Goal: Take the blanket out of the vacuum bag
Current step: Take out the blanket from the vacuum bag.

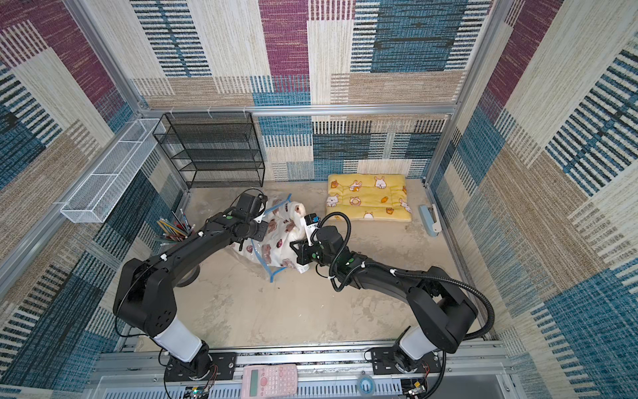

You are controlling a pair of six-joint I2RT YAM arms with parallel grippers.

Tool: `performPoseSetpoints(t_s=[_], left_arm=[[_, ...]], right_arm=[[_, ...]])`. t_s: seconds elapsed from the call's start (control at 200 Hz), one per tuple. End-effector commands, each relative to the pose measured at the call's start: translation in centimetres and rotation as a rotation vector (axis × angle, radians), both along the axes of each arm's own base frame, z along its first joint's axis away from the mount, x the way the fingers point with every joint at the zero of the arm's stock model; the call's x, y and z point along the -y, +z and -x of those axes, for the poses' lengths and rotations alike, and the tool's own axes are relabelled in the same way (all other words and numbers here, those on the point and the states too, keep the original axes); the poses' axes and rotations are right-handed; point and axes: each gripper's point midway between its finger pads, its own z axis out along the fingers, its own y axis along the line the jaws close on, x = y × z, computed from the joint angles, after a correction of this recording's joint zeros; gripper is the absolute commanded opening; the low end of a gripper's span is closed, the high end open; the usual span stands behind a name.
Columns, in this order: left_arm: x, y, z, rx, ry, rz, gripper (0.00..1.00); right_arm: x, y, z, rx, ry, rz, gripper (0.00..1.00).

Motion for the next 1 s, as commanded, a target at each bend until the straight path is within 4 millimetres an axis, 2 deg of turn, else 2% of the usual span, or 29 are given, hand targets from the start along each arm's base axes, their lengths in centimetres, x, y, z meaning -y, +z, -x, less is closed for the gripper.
performPoseSetpoints(t_s=[0.0, 0.2, 0.351, 0.486, 0.666, 0.997], left_arm=[[0.9, -0.1, -0.4, 0.027, -0.044, 0.024, 0.0], [1.2, 0.8, -0.8, 0.053, -0.055, 0.004, 0.0], [2.1, -0.4, -0.7, 0.011, -0.05, 0.053, 0.0], [2.4, -0.4, -0.6, 0.004, -0.058, 0.053, 0.0], [2.3, -0.4, -0.7, 0.011, -0.053, 0.049, 0.0], [1.6, -0.1, -1.0, 0.035, -0.033, 0.015, 0.0]], right_arm=[[0.0, 1.2, -0.2, 0.049, 0.0, -0.015, 0.0], [0.9, 0.4, -0.7, -0.032, -0.072, 0.024, 0.0], [0.4, 0.5, -0.4, -0.081, -0.048, 0.039, 0.0], [0.9, 1.1, -0.2, -0.073, -0.058, 0.04, 0.0], [0.8, 4.4, 0.8, -0.011, -0.005, -0.003, 0.0], [1.2, 8.2, 2.9, 0.017, 0.06, -0.049, 0.0]])
